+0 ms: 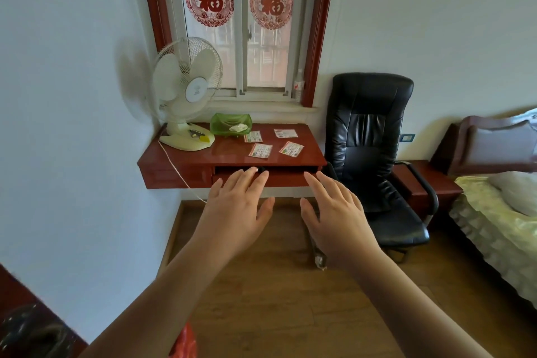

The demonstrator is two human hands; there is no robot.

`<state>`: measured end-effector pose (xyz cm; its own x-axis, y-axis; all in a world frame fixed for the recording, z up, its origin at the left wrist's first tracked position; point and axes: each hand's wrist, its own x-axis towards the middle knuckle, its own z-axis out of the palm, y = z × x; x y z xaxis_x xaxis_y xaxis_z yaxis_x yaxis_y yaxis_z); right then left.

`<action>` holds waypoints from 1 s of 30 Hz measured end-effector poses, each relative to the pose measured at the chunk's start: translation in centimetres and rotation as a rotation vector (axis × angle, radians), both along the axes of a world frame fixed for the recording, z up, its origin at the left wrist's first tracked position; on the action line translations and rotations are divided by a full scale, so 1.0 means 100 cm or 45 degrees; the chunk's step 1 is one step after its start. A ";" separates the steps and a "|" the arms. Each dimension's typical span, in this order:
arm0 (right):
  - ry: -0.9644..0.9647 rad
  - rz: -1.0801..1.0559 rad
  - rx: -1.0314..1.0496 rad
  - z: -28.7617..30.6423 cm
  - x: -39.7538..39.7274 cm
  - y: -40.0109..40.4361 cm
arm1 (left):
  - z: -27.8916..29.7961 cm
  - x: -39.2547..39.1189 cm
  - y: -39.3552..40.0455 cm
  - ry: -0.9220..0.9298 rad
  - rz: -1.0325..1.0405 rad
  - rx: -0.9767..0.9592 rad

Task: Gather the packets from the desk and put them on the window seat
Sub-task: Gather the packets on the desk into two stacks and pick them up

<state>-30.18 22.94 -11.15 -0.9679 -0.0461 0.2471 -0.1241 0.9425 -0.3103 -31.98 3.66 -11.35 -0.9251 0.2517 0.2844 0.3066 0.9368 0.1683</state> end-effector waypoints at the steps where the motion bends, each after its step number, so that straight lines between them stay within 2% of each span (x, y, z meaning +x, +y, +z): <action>1: -0.007 -0.009 0.003 -0.002 -0.011 -0.004 | -0.002 -0.013 -0.006 -0.018 0.002 -0.007; 10: -0.073 -0.032 0.049 -0.023 -0.100 -0.016 | -0.024 -0.108 -0.016 -0.104 -0.024 0.024; 16: -0.151 -0.039 0.054 -0.040 -0.173 0.013 | -0.044 -0.182 0.005 -0.137 0.043 -0.029; 30: -0.247 0.130 0.107 -0.084 -0.333 0.098 | -0.076 -0.336 0.087 -0.211 0.098 -0.274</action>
